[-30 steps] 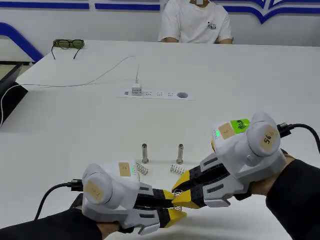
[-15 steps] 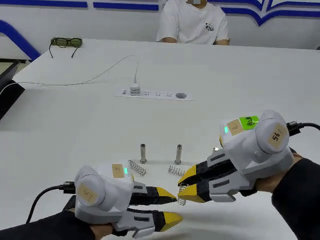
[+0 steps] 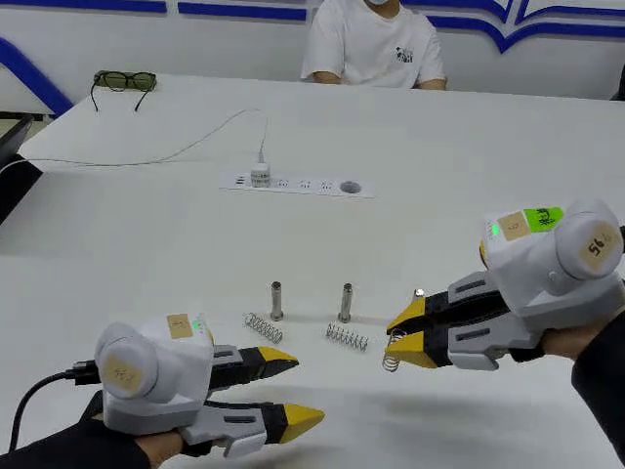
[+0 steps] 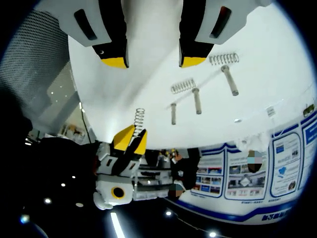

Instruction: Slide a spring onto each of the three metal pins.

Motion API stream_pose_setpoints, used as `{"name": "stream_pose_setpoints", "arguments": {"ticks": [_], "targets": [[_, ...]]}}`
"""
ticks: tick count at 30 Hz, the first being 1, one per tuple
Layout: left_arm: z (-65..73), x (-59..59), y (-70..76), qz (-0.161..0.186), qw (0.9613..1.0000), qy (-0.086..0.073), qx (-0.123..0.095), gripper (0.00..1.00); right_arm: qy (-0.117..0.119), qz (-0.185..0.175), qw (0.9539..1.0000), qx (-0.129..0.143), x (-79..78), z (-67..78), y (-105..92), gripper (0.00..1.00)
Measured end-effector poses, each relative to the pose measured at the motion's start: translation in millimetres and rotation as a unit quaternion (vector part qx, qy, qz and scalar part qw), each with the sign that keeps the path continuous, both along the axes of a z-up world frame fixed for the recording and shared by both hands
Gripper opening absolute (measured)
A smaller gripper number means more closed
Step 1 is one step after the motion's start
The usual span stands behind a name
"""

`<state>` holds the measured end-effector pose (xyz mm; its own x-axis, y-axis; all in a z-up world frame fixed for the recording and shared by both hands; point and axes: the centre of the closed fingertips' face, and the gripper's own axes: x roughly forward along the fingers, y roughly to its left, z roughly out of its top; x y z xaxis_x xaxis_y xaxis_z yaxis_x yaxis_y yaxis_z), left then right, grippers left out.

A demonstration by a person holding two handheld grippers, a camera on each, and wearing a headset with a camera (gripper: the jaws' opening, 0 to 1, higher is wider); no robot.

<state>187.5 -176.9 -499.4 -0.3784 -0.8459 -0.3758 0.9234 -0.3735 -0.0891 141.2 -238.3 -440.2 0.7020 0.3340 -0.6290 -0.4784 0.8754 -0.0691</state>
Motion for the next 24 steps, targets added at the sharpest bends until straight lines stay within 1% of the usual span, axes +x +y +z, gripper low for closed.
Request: {"name": "stream_pose_setpoints", "arguments": {"ticks": [7,12,18,24], "targets": [[0.6,21.0,6.3,0.039,0.9992,0.005,-0.002,0.47,-0.016,-0.038,0.9992,-0.003,1.4,11.9,-23.3,0.11],[-1.5,31.1,9.3,0.060,0.9982,0.007,-0.001,0.51,-0.029,-0.060,0.9978,-0.005,2.8,21.0,-38.9,0.11],[-3.7,34.4,10.9,0.073,0.9973,0.009,0.002,0.54,-0.036,-0.095,0.9947,-0.010,5.9,25.8,-58.8,0.11],[-5.9,36.3,12.4,0.083,0.9964,0.011,0.005,0.56,-0.045,-0.127,0.9906,-0.023,14.5,27.9,-76.8,0.11]]}}
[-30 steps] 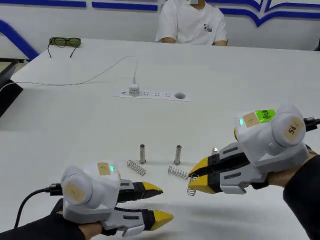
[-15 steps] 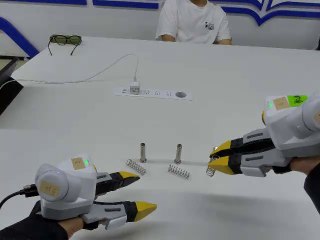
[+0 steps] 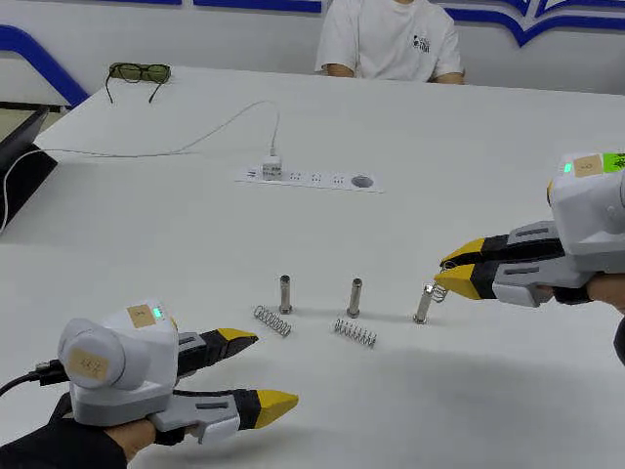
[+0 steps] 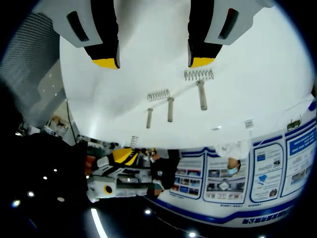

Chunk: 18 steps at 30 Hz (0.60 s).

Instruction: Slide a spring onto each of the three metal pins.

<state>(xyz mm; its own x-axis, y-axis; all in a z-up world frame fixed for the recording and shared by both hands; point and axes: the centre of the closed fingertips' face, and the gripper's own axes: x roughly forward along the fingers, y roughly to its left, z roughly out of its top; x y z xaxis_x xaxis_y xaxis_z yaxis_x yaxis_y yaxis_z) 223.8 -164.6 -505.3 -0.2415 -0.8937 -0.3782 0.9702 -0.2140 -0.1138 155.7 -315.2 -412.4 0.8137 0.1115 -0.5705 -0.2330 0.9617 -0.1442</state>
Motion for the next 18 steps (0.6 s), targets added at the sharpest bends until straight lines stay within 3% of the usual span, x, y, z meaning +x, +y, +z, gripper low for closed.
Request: {"name": "stream_pose_setpoints", "arguments": {"ticks": [7,18], "targets": [[-0.8,3.9,2.6,0.011,0.9999,0.001,0.002,0.59,-0.006,-0.032,0.9995,-0.001,11.9,-8.0,-17.4,0.11],[-4.5,6.9,7.6,0.022,0.9997,0.003,0.007,0.60,0.012,-0.058,0.9981,0.013,19.1,-31.9,-31.3,0.11]]}}
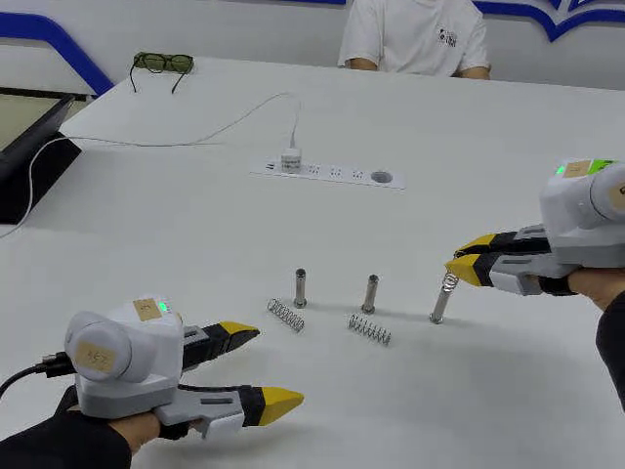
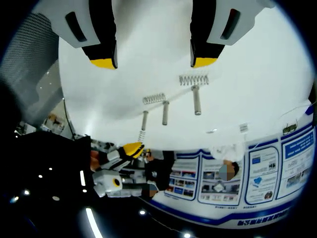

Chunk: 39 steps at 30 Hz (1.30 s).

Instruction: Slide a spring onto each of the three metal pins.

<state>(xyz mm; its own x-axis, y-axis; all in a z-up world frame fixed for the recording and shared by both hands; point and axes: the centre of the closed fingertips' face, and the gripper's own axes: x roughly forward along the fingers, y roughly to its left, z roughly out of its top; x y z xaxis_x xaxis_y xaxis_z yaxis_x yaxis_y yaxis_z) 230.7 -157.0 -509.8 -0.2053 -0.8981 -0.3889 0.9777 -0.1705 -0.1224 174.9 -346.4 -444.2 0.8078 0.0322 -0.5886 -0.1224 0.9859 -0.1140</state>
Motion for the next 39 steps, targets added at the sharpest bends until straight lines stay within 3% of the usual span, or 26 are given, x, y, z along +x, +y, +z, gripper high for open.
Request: {"name": "stream_pose_setpoints", "arguments": {"ticks": [14,39], "targets": [[-2.0,2.2,1.3,0.004,1.0000,0.004,0.002,0.60,0.010,-0.003,0.9999,0.006,-0.6,-11.0,-0.6,0.11],[-5.7,1.0,1.1,-0.001,0.9999,0.009,0.006,0.59,0.031,-0.017,0.9993,0.009,0.4,-55.1,-0.7,0.12]]}}
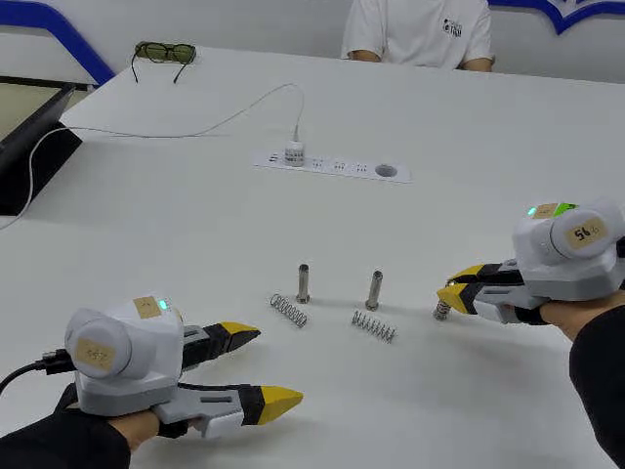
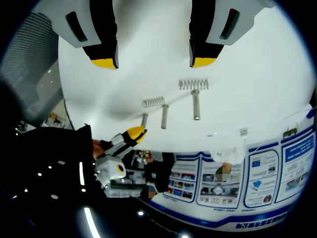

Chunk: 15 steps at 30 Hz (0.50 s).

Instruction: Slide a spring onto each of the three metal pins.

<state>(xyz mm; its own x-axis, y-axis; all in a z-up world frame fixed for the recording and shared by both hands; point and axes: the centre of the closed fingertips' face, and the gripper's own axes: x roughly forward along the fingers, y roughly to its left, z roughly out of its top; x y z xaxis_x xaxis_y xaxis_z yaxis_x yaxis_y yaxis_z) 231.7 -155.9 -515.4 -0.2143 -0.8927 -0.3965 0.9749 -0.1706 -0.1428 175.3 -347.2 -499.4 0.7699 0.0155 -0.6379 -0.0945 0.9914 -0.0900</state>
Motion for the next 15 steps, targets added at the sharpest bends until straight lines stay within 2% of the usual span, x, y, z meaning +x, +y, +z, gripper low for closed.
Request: {"name": "stream_pose_setpoints", "arguments": {"ticks": [10,15], "targets": [[0.8,1.8,0.8,0.005,1.0000,-0.001,-0.001,0.59,0.002,0.003,1.0000,0.002,1.5,-3.7,0.3,0.12],[1.1,2.4,1.1,0.007,1.0000,-0.001,-0.001,0.59,0.002,0.005,1.0000,0.001,1.7,-3.1,1.5,0.15]]}}
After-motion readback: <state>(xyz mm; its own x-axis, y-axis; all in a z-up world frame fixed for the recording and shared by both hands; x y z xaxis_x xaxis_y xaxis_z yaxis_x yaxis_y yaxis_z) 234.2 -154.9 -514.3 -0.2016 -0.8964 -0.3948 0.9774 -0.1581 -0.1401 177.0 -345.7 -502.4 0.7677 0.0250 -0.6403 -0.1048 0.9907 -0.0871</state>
